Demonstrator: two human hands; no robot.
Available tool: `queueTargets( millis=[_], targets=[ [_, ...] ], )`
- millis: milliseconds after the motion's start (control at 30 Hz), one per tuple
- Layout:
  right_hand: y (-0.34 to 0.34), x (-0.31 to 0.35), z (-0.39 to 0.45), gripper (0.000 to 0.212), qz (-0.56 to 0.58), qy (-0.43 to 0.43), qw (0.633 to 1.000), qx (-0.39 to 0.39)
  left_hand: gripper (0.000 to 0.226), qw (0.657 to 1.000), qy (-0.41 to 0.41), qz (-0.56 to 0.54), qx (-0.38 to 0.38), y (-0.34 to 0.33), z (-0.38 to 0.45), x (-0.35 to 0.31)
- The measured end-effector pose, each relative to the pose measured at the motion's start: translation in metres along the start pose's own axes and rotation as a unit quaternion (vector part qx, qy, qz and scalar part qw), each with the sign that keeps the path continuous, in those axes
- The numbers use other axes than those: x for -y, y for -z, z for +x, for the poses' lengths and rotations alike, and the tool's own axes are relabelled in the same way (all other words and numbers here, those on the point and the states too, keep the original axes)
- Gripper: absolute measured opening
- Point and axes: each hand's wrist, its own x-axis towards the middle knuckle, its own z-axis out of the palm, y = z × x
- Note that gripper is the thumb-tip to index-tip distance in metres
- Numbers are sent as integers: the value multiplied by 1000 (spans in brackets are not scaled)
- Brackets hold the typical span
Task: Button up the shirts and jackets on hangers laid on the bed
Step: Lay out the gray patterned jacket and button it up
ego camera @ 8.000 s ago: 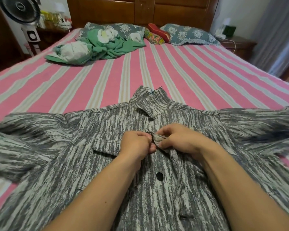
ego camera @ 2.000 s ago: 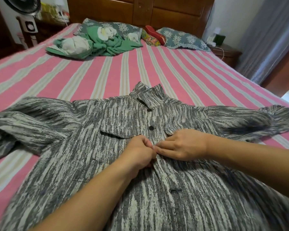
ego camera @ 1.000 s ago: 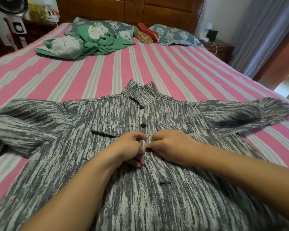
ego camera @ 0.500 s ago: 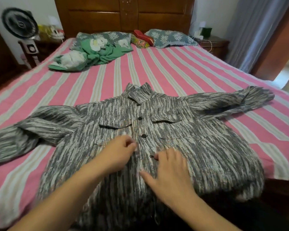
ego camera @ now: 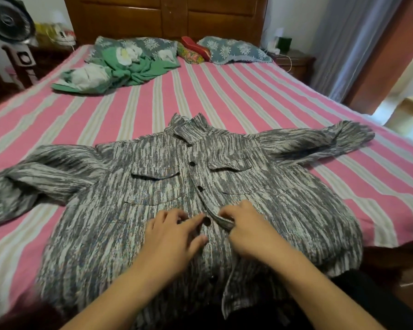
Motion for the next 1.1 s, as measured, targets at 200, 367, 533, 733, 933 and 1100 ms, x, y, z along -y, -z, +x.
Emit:
queueTargets(
  millis=[200, 367, 533, 733, 933, 1100],
  targets=[
    [30, -4, 20, 19, 81, 14, 989, 120, 36, 996, -1, -76, -55, 4, 3, -24],
    [64, -2, 37, 18, 161, 3, 971, 178, 6, 984, 30, -146, -93, 11, 4, -32],
    [67, -20, 44, 5, 432, -12, 879, 200, 10, 991, 12, -80, -103, 16, 1, -33],
    [35, -19, 37, 9, 291, 2, 954, 73, 20, 990, -26, -59, -123, 4, -2, -36],
    [44, -13, 25, 21, 98, -5, 995, 27, 10, 989, -22, -43, -139, 13, -3, -33],
    [61, -20, 25, 12, 308, 31, 951, 14, 14, 991, -11, -33, -128, 10, -8, -41]
  ],
)
